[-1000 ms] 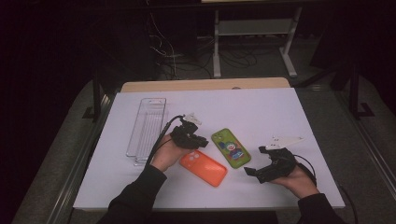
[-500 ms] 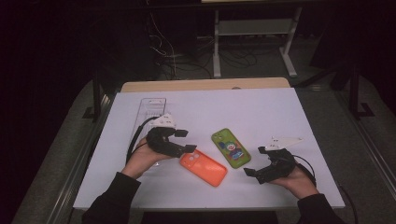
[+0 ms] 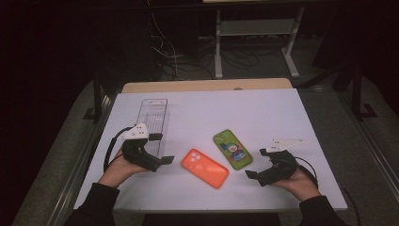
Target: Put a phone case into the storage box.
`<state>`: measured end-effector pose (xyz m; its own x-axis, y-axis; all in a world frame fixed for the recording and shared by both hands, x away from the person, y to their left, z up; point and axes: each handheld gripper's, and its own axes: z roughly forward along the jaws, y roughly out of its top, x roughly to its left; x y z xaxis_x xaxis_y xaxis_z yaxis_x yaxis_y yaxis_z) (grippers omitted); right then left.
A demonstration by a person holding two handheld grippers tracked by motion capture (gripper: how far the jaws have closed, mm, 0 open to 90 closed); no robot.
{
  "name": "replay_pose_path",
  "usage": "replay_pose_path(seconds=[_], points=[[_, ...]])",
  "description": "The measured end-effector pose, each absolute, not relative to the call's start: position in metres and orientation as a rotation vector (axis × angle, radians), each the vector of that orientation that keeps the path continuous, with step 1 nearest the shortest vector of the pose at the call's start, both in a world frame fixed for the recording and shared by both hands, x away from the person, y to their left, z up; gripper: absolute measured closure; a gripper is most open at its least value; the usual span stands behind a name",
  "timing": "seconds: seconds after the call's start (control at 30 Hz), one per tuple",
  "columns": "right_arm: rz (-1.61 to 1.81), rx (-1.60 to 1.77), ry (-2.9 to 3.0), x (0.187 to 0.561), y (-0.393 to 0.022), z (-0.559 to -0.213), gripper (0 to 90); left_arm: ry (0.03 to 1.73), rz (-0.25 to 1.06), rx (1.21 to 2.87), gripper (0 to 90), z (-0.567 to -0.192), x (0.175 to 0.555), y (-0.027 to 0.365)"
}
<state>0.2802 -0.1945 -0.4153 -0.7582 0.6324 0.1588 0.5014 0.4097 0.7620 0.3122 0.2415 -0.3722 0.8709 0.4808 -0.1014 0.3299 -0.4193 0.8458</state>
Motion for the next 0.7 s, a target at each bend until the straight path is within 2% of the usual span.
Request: replay_pose_path(seconds=[0.3,0.7], points=[[1.245,1.025,2.502,0.279,-0.192,-0.414,0.0,0.595,0.146,2.046,0.3,-0.389,0.306,0.254],[1.163,1.041,2.534,0.277,-0.176,-0.404,0.0,0.599,0.161,2.052,0.0,-0.387,0.306,0.256]])
